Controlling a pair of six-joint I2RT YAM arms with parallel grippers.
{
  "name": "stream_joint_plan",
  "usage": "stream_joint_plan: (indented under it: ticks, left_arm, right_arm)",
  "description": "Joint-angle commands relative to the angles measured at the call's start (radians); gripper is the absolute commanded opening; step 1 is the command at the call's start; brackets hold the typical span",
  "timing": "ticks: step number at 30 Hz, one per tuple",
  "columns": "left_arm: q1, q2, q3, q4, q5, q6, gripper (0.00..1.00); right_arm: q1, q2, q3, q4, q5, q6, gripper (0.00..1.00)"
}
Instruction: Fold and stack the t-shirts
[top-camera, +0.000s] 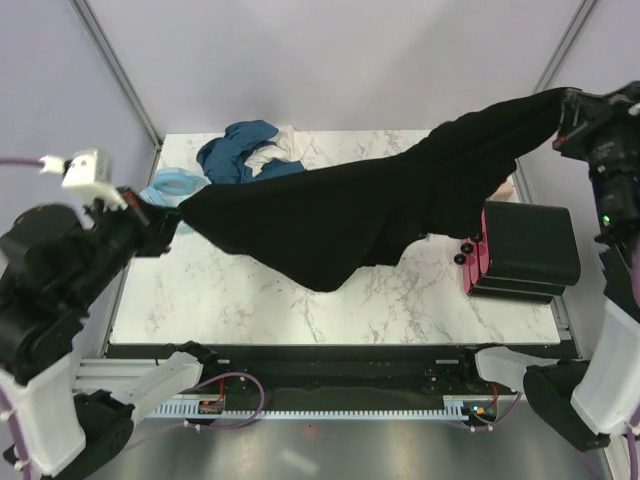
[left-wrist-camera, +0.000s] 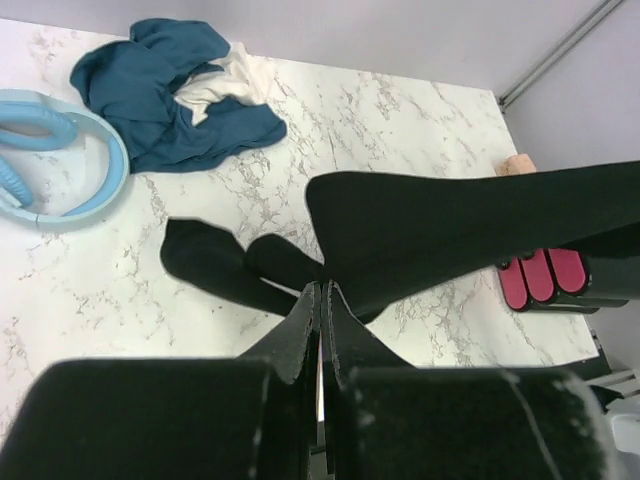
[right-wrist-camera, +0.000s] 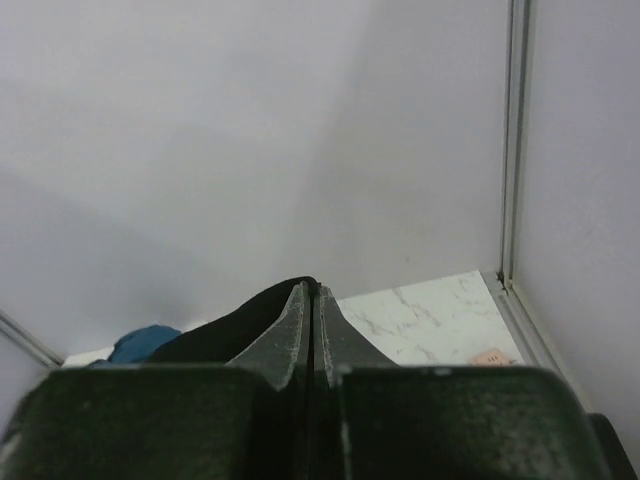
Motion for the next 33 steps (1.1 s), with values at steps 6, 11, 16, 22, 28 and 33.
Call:
stream_joint_plan:
  ticks: [6,11,16,22,28,33]
  left_arm:
    - [-0.065,-0.173,-0.172,-0.018,-0.171,0.075,0.02]
    - [-0.117,-0.158,-0.148,-0.065,-0.279,0.055,0.02]
    - [-0.121,-0.019,-0.079,-0.105,-0.339,-0.023,0.02]
    - [0.009,0.233,-0.1,0.014,-0.137,-0.087,0.02]
    - [0.14,0.458,-0.191,0.172,0.011,-0.061,0.02]
    - [0.224,0.624,-0.178,0.189,0.011,-0.064,0.02]
  right_arm:
    - [-0.001,-0.034,0.123,-0.06,0.002,0.015,0.0]
    - [0.001,0.005,0.143,-0.086,-0.054,0.03,0.0]
    - [0.001,0.104,0.144,-0.124,-0.18,0.053,0.0]
    - [0.114,0.225,0.021,-0.086,-0.064,0.001,0.0]
    - [0.234,0.222,-0.364,0.109,-0.007,-0.031,0.0]
    - [0.232,0.305,-0.496,0.116,0.163,-0.076,0.0]
